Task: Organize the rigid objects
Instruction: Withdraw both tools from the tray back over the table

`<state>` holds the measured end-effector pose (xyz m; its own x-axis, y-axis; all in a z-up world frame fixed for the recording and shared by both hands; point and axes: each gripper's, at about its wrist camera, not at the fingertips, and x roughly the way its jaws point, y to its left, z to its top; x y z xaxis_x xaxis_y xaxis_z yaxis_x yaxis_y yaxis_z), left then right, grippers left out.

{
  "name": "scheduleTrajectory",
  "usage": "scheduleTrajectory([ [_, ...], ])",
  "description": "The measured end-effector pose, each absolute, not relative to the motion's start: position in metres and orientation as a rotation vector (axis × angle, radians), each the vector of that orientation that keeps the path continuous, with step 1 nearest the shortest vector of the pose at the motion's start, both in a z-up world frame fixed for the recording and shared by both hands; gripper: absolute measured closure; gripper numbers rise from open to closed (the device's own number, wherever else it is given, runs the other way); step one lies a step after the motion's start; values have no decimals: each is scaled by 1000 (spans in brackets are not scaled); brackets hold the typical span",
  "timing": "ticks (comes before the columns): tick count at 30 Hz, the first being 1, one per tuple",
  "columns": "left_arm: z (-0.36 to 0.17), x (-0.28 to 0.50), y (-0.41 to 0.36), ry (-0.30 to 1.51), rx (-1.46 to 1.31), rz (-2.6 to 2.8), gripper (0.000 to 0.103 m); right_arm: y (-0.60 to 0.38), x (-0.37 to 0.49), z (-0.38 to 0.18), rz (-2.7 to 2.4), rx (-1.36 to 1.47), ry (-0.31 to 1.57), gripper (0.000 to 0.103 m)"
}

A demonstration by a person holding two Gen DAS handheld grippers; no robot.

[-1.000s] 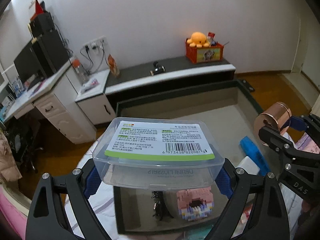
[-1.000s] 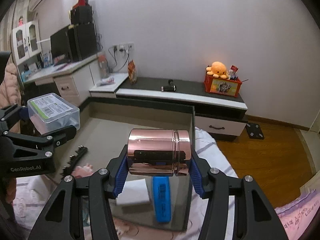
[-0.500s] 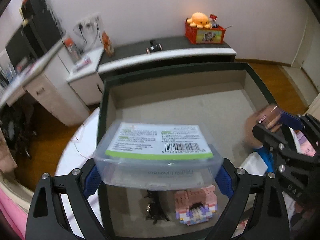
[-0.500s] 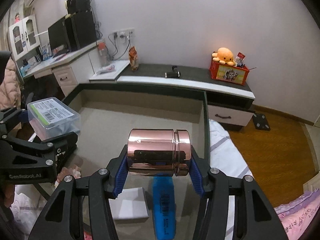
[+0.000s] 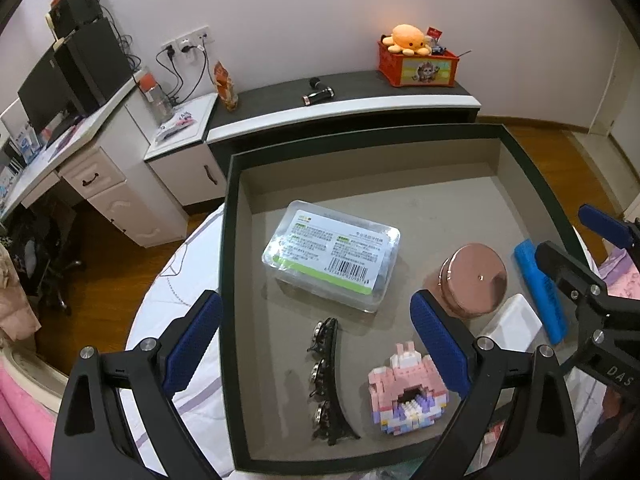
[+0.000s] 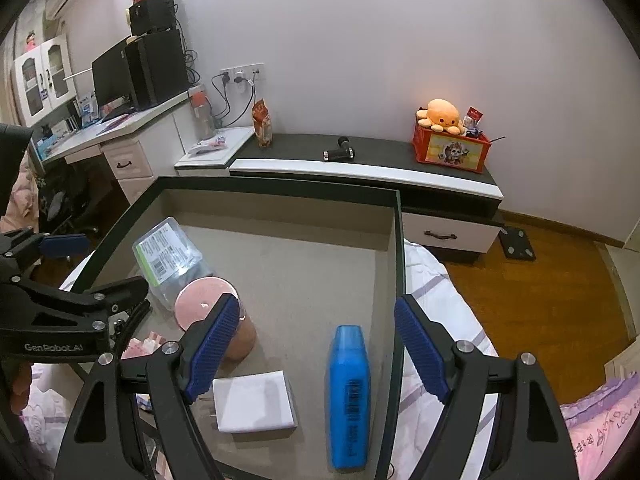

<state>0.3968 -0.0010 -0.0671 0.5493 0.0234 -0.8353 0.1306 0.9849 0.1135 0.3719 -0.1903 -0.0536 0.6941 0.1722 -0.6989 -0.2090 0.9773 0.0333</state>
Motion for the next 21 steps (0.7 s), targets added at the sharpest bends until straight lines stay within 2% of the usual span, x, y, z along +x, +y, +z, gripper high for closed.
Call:
scheduleTrajectory([
  [9, -36, 362, 7, 903, 182, -33, 7, -197, 336, -24, 199, -58, 706, 22],
  [21, 21, 263, 19, 757, 131, -21, 7, -204, 237, 34, 197, -53, 559, 22],
])
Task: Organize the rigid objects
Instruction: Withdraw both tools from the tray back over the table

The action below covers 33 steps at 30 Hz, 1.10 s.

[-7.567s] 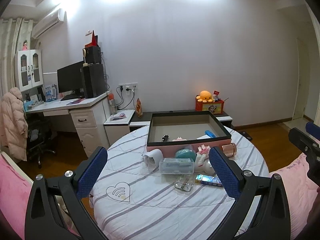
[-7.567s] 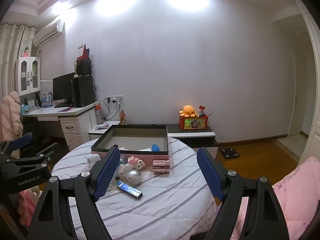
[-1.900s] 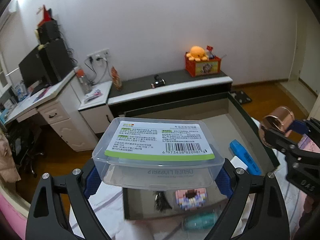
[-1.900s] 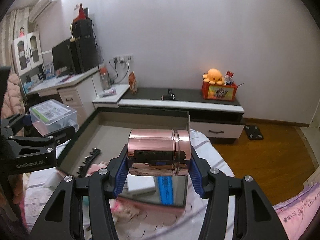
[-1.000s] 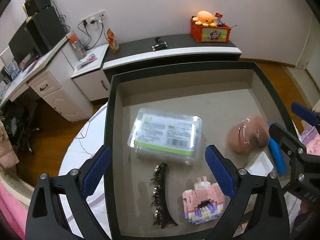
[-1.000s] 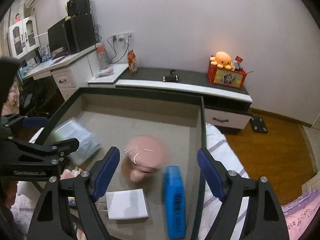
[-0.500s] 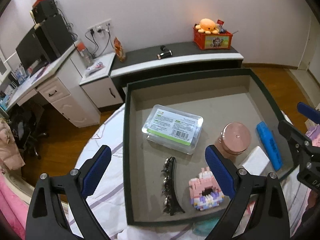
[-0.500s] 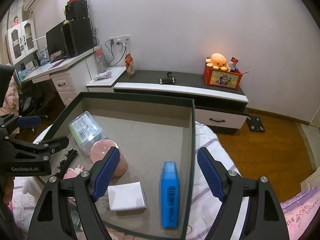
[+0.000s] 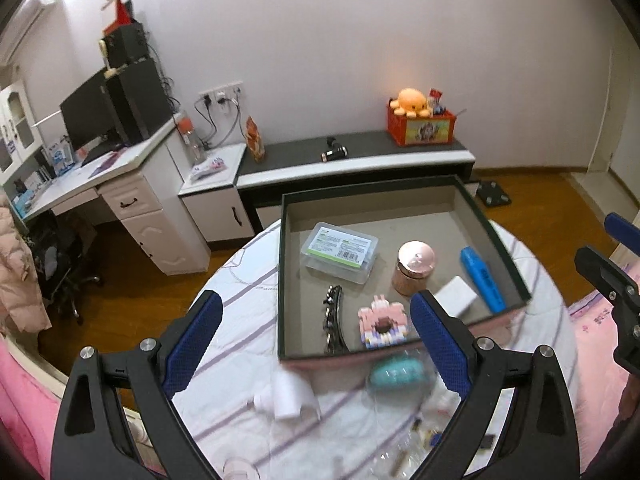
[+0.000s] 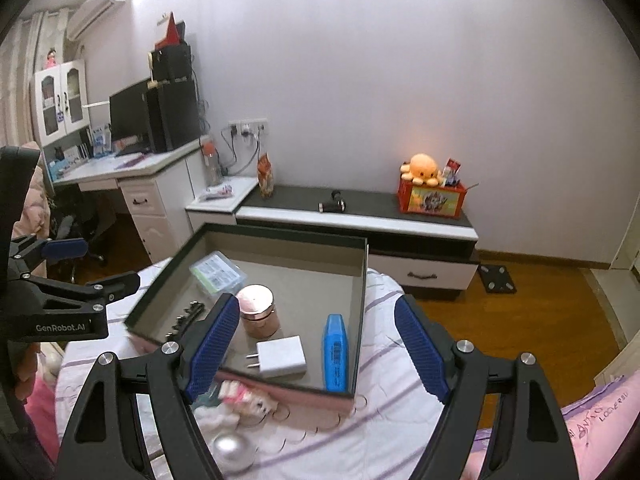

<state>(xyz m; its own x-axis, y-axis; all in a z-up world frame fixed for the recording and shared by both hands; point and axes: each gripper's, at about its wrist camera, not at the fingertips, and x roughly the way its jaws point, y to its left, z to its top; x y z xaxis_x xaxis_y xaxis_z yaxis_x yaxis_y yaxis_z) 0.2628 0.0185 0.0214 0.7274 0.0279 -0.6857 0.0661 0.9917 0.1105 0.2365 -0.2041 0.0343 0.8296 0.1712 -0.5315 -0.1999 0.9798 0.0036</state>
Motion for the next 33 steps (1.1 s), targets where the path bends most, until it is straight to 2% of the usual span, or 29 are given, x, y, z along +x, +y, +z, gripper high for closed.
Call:
scheduleTrajectory([
  [8, 33, 179, 19, 665, 111, -7, 4, -214, 154, 55, 198, -26, 460, 22],
  [12, 34, 143, 24, 620, 82, 13, 1, -218, 118, 54, 200, -25, 438, 22],
  [19, 28, 86, 33, 552, 59, 51, 0, -217, 68, 42, 191, -31, 410, 21],
  [33, -1, 54, 45, 587, 46, 95, 0, -207, 20, 25, 182, -81, 391, 20],
])
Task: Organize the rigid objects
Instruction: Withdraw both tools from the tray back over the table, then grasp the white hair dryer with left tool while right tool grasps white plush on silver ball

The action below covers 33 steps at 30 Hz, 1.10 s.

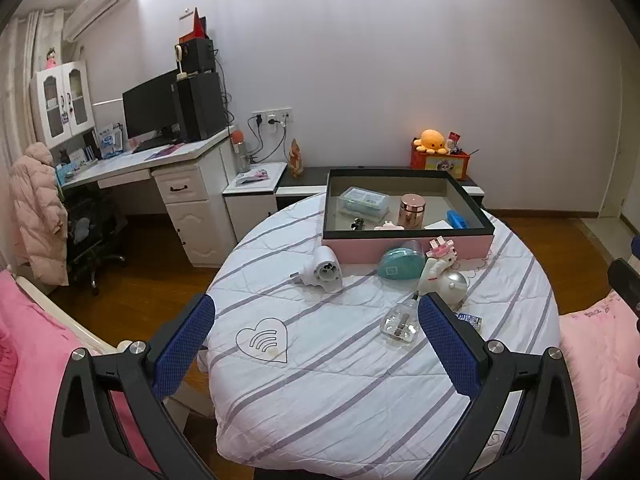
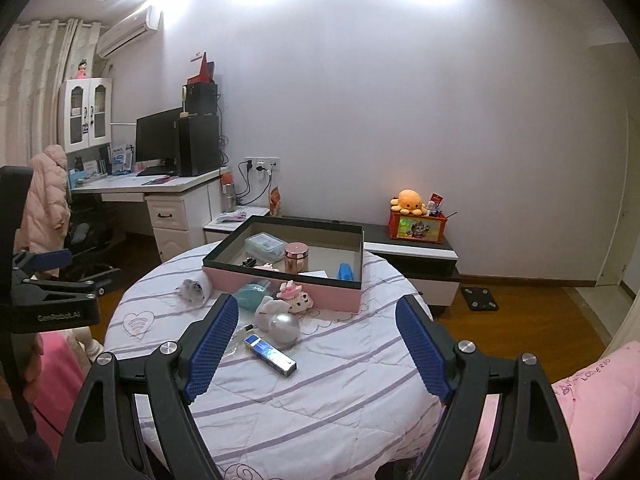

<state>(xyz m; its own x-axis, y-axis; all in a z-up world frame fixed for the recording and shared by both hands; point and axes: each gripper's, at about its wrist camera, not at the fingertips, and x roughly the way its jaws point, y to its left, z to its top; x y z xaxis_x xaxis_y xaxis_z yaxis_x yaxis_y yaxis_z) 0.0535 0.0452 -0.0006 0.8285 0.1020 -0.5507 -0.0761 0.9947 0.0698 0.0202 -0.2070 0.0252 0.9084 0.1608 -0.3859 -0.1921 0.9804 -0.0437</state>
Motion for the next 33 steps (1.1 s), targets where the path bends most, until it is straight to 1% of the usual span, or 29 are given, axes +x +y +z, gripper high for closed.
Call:
scheduleTrajectory([
  [11, -8, 77, 42, 632, 66, 87, 0, -208, 39, 18, 204, -67, 448, 19],
  [13, -11, 89, 45, 653, 62, 94, 0, -208, 51, 15, 197, -61, 469, 17],
  [26, -58, 190, 69, 852, 29, 87, 0, -184, 138, -24, 192, -95, 666, 17],
  [33, -84, 233, 75, 944, 18, 96, 0, -162, 188, -58, 240, -137, 798, 17],
])
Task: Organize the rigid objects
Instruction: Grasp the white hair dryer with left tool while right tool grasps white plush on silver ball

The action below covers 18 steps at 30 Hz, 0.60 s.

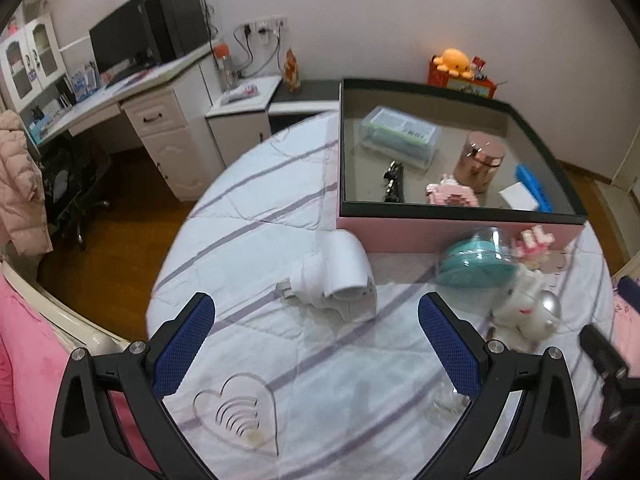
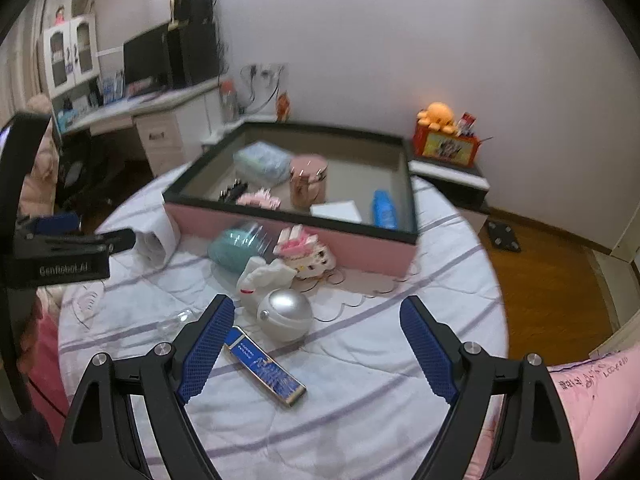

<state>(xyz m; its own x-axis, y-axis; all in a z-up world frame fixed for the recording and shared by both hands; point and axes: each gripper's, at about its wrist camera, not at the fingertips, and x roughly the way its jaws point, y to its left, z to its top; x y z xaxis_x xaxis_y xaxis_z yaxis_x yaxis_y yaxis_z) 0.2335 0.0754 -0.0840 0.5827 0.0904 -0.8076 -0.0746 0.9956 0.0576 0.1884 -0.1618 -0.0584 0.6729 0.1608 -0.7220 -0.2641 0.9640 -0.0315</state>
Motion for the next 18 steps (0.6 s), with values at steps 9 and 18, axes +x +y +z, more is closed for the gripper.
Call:
scheduleTrajectory([
  [9, -130, 280, 86, 1096, -28, 104, 0, -139, 232, -105, 266, -192, 946, 17],
  [18, -149, 298, 87, 1137, -37, 105, 0, -138, 248, -124, 281, -150, 974, 28],
])
